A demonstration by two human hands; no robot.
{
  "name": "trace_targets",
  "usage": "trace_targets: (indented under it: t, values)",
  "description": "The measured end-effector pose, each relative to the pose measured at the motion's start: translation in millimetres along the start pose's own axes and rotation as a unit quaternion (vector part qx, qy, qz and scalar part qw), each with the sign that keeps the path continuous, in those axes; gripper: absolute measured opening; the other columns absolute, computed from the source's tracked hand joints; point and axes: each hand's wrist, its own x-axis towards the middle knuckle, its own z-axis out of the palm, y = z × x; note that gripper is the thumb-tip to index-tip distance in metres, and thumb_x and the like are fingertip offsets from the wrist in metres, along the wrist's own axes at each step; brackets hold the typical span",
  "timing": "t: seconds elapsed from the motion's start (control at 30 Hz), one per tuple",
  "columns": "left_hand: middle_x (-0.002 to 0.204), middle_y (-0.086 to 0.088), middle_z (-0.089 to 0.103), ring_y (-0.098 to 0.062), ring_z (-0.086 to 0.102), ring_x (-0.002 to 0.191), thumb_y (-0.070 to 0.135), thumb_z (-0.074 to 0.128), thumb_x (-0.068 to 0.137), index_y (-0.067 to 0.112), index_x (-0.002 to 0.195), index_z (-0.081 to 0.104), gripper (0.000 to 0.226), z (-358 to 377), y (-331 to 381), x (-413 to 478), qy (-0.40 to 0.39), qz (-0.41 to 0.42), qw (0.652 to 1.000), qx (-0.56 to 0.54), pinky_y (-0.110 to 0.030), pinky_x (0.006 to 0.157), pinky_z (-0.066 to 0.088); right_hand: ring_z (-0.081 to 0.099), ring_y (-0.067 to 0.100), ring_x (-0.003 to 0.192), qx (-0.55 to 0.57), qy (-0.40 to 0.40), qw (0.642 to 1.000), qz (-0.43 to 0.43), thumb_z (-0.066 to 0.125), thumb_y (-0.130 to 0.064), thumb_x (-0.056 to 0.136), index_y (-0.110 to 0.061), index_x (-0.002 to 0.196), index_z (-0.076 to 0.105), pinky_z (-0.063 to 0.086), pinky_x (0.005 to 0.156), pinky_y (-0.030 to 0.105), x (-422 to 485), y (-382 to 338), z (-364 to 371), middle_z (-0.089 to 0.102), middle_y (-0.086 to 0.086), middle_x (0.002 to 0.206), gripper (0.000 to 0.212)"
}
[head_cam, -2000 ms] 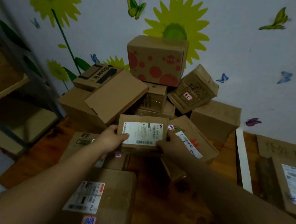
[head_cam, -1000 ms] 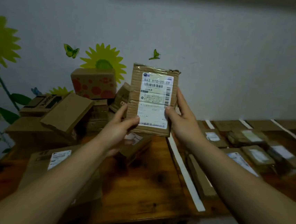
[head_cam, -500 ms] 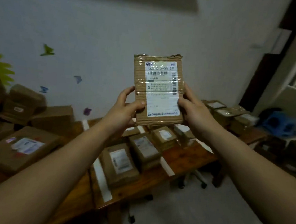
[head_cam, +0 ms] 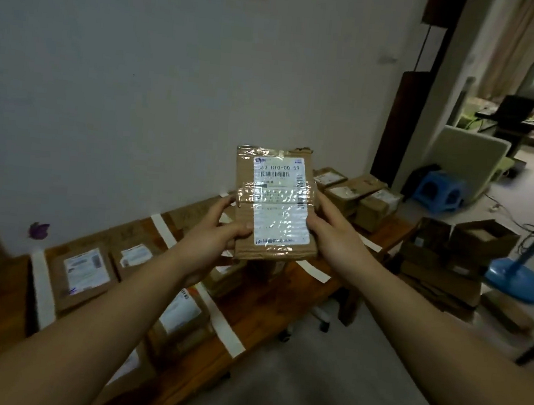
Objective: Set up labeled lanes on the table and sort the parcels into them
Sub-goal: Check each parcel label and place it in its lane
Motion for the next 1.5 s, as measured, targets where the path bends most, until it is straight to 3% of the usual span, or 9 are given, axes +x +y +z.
trace_targets:
  t: [0.13, 0.23, 0.37, 0.47, 0.73, 0.83, 0.97, 1.27, 1.5]
  values:
    - [0.120, -0.008, 0.059, -0.033, 0.061, 0.106, 0.020, 0.056, 0.090, 0.042, 0.134, 0.037, 0.053, -5, -17, 51, 0.006, -0.051, 0.998, -0.036, -0.056, 0.091, 0.049, 0.057, -0.012, 0.084, -0.001, 0.008, 1.000, 0.030, 0.056, -0.020, 0.095, -0.044, 0.140, 0.029, 0.045, 0.059, 0.002, 45, 15, -14, 0.050, -0.018, 0.127, 0.057]
    - [0.121, -0.011, 0.055, -0.033, 0.062, 0.100, 0.021, 0.060, 0.086, 0.043, 0.129, 0.040, 0.053, -7, -23, 72, -0.001, -0.077, 0.996, -0.047, -0.050, 0.082, 0.054, 0.061, -0.003, 0.104, 0.004, 0.022, 0.999, 0.033, 0.060, -0.020, 0.093, -0.040, 0.149, 0.012, 0.051, 0.082, 0.016, 85, 24, -26, 0.047, -0.011, 0.137, 0.077]
    - [0.113, -0.014, 0.058, -0.031, 0.062, 0.094, 0.026, 0.067, 0.072, 0.035, 0.113, 0.050, 0.045, -7, -23, 87, 0.021, -0.119, 0.992, -0.037, -0.047, 0.079, 0.054, 0.068, 0.007, 0.087, -0.016, -0.006, 0.997, 0.071, 0.058, -0.025, 0.092, -0.029, 0.128, 0.046, 0.052, 0.070, 0.022, 126, 41, -36, 0.065, 0.001, 0.114, 0.038]
    - [0.112, -0.015, 0.062, -0.028, 0.065, 0.095, 0.027, 0.063, 0.086, 0.020, 0.116, 0.054, 0.032, -3, -22, 102, 0.122, -0.113, 0.984, -0.058, -0.048, 0.082, 0.056, 0.067, 0.014, 0.092, 0.037, -0.011, 0.996, 0.083, 0.055, -0.030, 0.094, -0.034, 0.102, 0.050, 0.056, 0.075, 0.030, 146, 57, -39, 0.066, 0.003, 0.110, 0.010]
    - [0.117, -0.009, 0.060, -0.019, 0.067, 0.091, 0.017, 0.064, 0.088, 0.015, 0.130, 0.037, 0.050, 67, -57, 101, 0.370, -0.106, 0.916, -0.115, -0.030, 0.072, 0.055, 0.063, 0.001, 0.088, 0.040, -0.125, 0.988, 0.076, 0.050, -0.032, 0.097, -0.036, 0.124, 0.044, 0.049, 0.054, 0.011, 163, 110, -64, 0.061, -0.014, 0.103, 0.028]
    - [0.116, -0.010, 0.060, -0.022, 0.066, 0.092, 0.020, 0.066, 0.087, 0.014, 0.125, 0.038, 0.048, 84, -78, 94, 0.446, -0.126, 0.878, -0.115, -0.035, 0.074, 0.056, 0.061, 0.002, 0.097, 0.003, -0.174, 0.982, 0.075, 0.050, -0.034, 0.097, -0.033, 0.127, 0.046, 0.052, 0.068, 0.015, 149, 142, -69, 0.061, -0.013, 0.110, 0.030]
    - [0.118, -0.010, 0.063, -0.026, 0.067, 0.097, 0.020, 0.063, 0.088, 0.016, 0.117, 0.049, 0.032, 99, -104, 75, 0.416, -0.164, 0.889, -0.094, -0.045, 0.085, 0.055, 0.055, 0.008, 0.115, -0.026, -0.222, 0.970, 0.099, 0.051, -0.033, 0.097, -0.032, 0.131, 0.047, 0.049, 0.095, 0.032, 125, 183, -71, 0.058, -0.012, 0.125, 0.035]
    - [0.106, 0.021, 0.053, -0.002, 0.052, 0.100, 0.007, 0.074, 0.078, 0.034, 0.142, 0.023, 0.086, 108, -164, 43, 0.219, -0.232, 0.942, 0.107, -0.006, 0.065, 0.046, 0.048, 0.004, 0.120, -0.026, -0.318, 0.937, 0.141, 0.058, -0.017, 0.093, -0.030, 0.132, 0.045, 0.043, 0.091, 0.019, 85, 237, -59, 0.055, -0.013, 0.127, 0.043]
    - [0.126, 0.012, 0.042, -0.006, 0.042, 0.117, -0.001, 0.068, 0.081, 0.020, 0.149, 0.010, 0.091, 99, -188, 53, 0.230, -0.232, 0.936, 0.135, 0.003, 0.070, 0.041, 0.047, 0.014, 0.129, -0.064, -0.316, 0.934, 0.155, 0.058, -0.017, 0.094, -0.026, 0.141, 0.040, 0.041, 0.102, 0.030, 93, 262, -38, 0.052, -0.006, 0.138, 0.051]
